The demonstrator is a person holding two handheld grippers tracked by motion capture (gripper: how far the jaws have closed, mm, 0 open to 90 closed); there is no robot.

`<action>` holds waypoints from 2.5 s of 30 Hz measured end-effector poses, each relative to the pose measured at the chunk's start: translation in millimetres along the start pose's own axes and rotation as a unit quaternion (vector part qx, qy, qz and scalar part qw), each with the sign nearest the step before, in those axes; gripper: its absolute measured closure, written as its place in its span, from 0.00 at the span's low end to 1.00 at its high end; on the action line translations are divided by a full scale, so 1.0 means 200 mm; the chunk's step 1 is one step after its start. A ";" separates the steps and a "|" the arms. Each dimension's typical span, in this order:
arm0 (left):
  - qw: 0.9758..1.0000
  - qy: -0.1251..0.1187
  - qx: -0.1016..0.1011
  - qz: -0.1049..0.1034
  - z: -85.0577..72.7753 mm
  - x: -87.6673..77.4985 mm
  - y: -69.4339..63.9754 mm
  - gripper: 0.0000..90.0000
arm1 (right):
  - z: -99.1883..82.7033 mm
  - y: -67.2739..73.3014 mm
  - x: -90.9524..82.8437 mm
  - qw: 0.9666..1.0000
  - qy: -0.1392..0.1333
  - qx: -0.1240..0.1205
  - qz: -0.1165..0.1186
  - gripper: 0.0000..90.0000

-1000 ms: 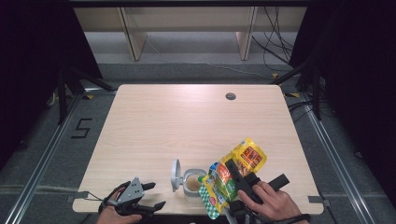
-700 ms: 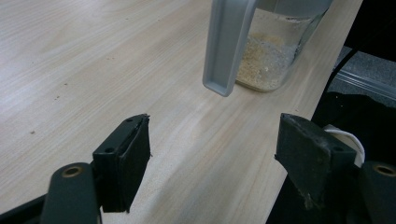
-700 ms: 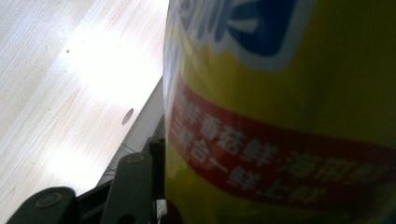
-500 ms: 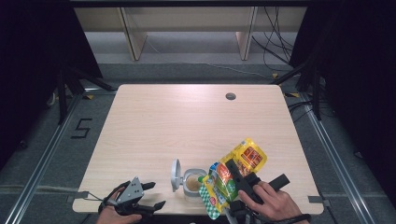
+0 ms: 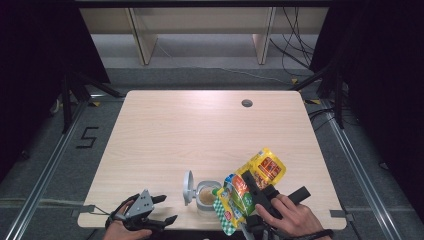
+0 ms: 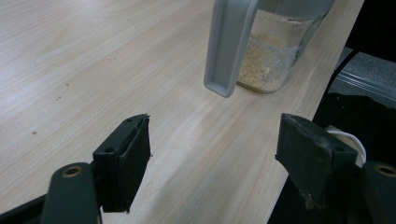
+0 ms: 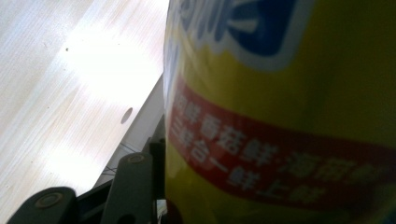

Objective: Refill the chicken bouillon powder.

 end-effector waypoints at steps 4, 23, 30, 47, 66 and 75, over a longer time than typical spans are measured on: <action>1.000 0.000 0.003 0.000 0.00 0.00 0.00 0.28 | 0.00 0.00 0.00 1.000 0.000 0.002 -0.001 0.62; 1.000 -0.001 0.005 0.002 0.00 0.00 0.00 0.28 | 0.00 0.00 0.00 1.000 -0.002 -0.001 -0.002 0.62; 1.000 0.000 0.001 0.000 0.00 0.00 0.00 0.28 | 0.00 0.00 0.00 1.000 -0.005 -0.001 0.004 0.63; 1.000 -0.002 -0.003 -0.001 0.00 0.00 0.00 0.28 | 0.00 0.00 0.00 1.000 -0.003 0.000 -0.003 0.63; 1.000 0.006 0.008 0.007 0.00 0.00 0.01 0.28 | 0.00 0.00 0.00 1.000 -0.003 -0.004 -0.004 0.63; 1.000 -0.001 -0.001 0.004 0.00 0.00 0.00 0.28 | 0.00 0.00 0.00 1.000 -0.007 -0.005 0.003 0.63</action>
Point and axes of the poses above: each handheld gripper's, and its own axes: x roughly forward along the jaws, z roughly out of its top, y roughly to its left, the point moved 4 cm from there along x, roughly forward along the jaws, and after that the axes turned 5 degrees about -x, right-handed, at the moved point
